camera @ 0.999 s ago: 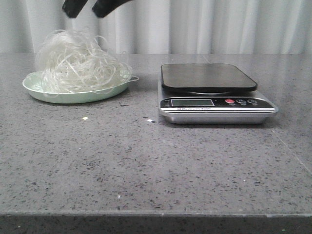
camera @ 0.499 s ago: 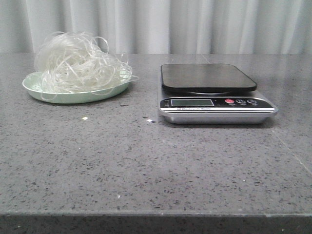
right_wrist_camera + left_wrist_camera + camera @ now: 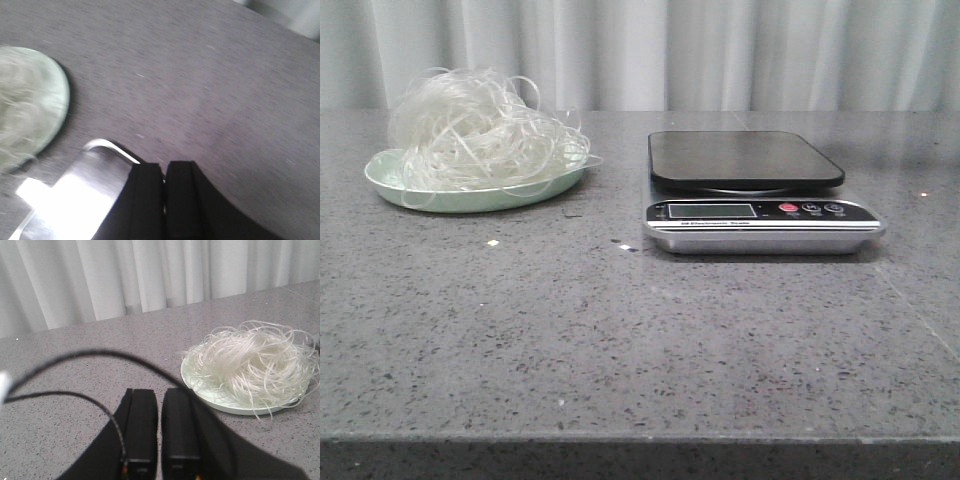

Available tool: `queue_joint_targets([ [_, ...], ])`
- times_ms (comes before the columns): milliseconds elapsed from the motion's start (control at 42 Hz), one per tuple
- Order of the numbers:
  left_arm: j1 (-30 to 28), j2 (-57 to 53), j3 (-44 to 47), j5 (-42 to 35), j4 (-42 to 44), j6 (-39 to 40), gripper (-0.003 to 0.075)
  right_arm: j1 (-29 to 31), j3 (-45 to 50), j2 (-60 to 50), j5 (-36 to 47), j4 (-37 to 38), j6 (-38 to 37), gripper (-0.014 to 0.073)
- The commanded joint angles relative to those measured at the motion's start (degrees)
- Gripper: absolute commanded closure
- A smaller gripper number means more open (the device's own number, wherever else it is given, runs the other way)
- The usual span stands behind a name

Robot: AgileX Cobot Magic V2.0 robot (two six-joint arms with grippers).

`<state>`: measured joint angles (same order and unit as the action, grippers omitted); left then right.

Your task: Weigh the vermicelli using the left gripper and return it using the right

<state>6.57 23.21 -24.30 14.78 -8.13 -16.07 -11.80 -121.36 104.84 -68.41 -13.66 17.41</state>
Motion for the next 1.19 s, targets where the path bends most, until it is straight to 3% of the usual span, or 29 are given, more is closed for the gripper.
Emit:
queue_joint_targets([
  [0, 0.0, 0.3, -1.5, -4.7, -0.5, 0.6, 0.0575, 0.3, -1.7, -5.8, 1.3, 7.5, -4.8, 0.0441],
  [119, 0.0, 0.3, -1.5, -4.7, -0.5, 0.6, 0.0575, 0.3, -0.9, -8.8, 2.4, 12.5, -8.0, 0.0441],
  [285, 0.0, 0.3, -1.5, -4.7, -0.5, 0.6, 0.0575, 0.3, 5.9, -15.4, 10.4, 14.0, -10.6, 0.0441],
  [618, 0.0, 0.3, -1.5, -4.7, -0.5, 0.6, 0.0575, 1.0, 39.6, -36.3, 31.2, 18.5, -18.4, 0.0441],
  [809, 0.0, 0.3, -1.5, -4.7, -0.5, 0.6, 0.0575, 5.6, 58.9, -49.9, 41.6, 18.8, -22.0, 0.0441],
  [1165, 0.0, 0.3, -1.5, -4.7, -0.5, 0.6, 0.0575, 11.6, 84.2, -72.5, 50.2, 18.8, -22.0, 0.0441],
])
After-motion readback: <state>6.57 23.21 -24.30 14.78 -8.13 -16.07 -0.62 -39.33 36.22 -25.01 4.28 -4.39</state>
